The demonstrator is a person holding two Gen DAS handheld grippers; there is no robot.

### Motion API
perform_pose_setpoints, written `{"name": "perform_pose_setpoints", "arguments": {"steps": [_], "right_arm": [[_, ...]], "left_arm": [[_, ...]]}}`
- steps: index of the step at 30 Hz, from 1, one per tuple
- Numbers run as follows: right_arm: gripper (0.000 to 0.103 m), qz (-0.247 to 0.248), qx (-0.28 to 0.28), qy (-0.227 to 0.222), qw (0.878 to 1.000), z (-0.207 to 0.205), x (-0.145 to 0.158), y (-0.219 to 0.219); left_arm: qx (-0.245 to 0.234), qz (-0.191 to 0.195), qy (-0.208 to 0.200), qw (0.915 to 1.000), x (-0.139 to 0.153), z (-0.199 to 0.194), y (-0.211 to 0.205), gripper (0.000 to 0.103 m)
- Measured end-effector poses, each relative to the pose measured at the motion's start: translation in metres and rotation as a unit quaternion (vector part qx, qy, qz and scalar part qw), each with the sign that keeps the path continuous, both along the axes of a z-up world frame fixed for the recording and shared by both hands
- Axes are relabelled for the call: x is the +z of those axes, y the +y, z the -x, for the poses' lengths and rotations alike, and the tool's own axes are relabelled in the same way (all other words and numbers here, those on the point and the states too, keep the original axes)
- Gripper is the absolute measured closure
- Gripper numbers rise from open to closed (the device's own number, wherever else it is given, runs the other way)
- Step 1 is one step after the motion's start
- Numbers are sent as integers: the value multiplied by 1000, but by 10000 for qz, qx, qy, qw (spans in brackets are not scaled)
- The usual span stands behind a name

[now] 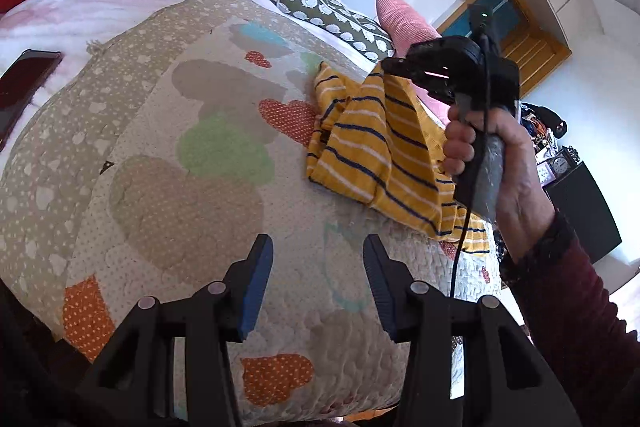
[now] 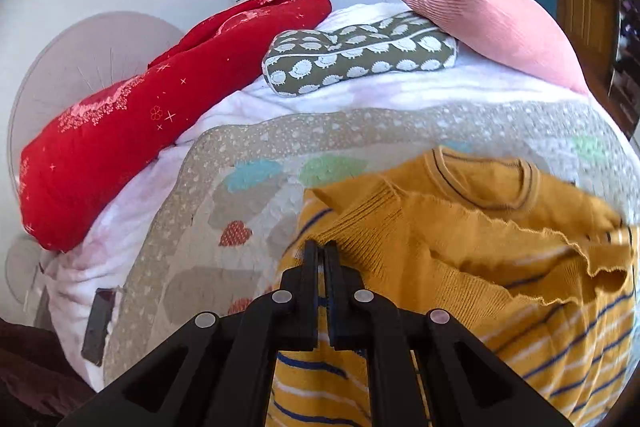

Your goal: Fold small clothes

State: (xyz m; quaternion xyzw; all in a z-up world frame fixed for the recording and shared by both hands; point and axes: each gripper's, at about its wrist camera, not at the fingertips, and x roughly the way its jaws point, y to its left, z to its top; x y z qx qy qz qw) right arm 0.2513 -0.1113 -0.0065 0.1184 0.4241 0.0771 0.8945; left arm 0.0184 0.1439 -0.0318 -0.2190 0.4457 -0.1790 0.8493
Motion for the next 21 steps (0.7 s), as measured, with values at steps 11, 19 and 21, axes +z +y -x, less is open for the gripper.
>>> {"name": "perform_pose_setpoints", "arguments": {"steps": [11, 19, 21], "right_arm": [[57, -204, 368, -2, 9991, 10, 0, -47], [82, 488, 269, 379, 9977, 81, -13, -163], [82, 407, 319, 523, 9973, 82, -28, -176]], "left_arm": [[-32, -226, 44, 9997, 2, -9, -5, 55], [-717, -624, -395, 9947, 27, -85, -91, 51], [-812, -724, -292, 9936, 22, -122, -114, 51]]}}
